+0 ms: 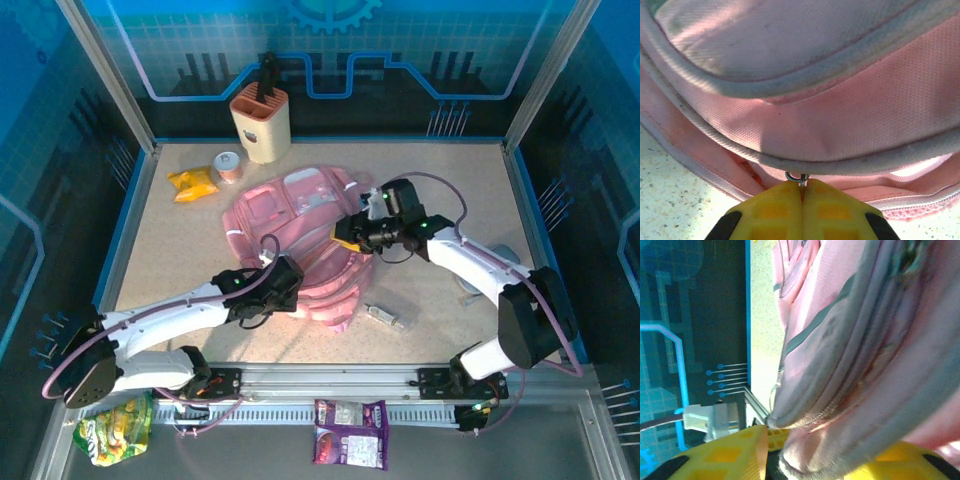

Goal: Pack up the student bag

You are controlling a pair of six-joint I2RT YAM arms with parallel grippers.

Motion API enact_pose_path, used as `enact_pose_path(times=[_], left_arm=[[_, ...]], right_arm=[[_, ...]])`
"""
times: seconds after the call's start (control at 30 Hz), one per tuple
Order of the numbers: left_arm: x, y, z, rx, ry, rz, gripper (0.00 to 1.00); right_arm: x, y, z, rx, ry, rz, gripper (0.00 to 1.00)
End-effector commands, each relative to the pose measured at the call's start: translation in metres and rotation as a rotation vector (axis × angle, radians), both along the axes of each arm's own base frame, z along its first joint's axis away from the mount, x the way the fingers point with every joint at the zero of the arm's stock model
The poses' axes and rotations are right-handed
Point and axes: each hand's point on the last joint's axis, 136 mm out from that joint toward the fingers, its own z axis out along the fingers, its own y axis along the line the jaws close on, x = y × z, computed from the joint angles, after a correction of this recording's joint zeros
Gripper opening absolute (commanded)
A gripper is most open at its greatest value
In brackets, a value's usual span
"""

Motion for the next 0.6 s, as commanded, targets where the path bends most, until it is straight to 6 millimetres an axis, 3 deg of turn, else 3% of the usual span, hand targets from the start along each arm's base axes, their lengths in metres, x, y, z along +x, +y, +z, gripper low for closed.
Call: enact_pose_path(times=[0.0,0.17,0.27,0.43,0.57], left_arm=[[0.009,-0.016,0.012,-0.027,-0.021,-0.037,0.00],[0.006,-0.010,0.006,-0.014,-0.017,-0.022,0.00],[0.006,-0.006,0.007,-0.018,-0.031,-0.009,0.00],[0.007,0.006,0.010,0.028,-0.056,0.004,0.00],[0.004,0.030,0.015,0.119,-0.079,0.027,0.00]], right_arm=[[-0.012,0.025,-0.008,0.013,-0.007,0.027,0.50],[-0.031,0.044,-0.027,-0.023,0.007,0.031,0.50],[-0.036,0.055,-0.041,-0.032,0.025,0.037,0.43],[-0.041,0.065,-0.046,-0.029,0.038,0.077,0.17],[-0.041,0.054,-0.036,-0.052,0.005,0.095,0.01]])
